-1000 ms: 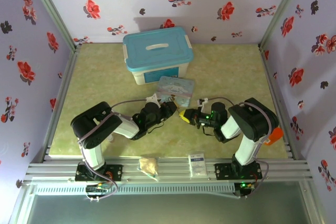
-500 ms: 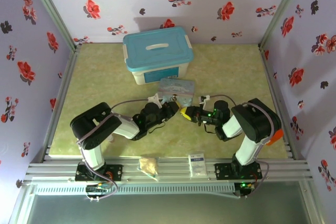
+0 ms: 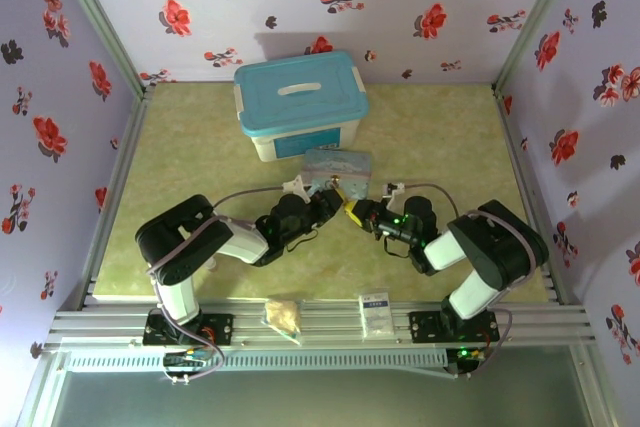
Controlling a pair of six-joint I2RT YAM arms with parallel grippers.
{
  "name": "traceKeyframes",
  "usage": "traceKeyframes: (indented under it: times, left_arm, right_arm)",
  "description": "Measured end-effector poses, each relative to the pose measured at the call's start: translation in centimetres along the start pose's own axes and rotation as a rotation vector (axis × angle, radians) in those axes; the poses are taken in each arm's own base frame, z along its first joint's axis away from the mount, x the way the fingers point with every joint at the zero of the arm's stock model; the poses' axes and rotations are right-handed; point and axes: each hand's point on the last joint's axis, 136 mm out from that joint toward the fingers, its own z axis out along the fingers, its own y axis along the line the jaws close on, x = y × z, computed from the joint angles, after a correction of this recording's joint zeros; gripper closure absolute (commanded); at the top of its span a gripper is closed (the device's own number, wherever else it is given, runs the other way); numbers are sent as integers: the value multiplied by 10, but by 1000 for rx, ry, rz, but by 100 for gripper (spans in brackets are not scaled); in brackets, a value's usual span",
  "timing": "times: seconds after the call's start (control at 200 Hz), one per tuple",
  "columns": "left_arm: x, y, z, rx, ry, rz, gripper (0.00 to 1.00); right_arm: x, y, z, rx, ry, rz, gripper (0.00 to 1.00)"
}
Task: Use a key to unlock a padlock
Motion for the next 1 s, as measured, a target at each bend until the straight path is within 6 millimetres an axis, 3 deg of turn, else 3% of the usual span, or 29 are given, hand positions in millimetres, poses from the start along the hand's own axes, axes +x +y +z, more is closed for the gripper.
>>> traceKeyframes:
  times: [0.275,0.645,0.91,1.0]
  left_arm:
    - [8,-8,1,29,14,-7,100]
    - [43,-22,-1,78,144,4,100]
    - [53,-12,-1,36,194,10,100]
    - [55,-9,-1,24,200,11,100]
  right_arm:
    - [-1,5,-12,63,-33,11,89]
    - [-1,14,-46,204,-109,-141,67]
    - [5,-14,-54,372,-62,-253,68]
    - [10,-13,-55,422,-37,-348,68]
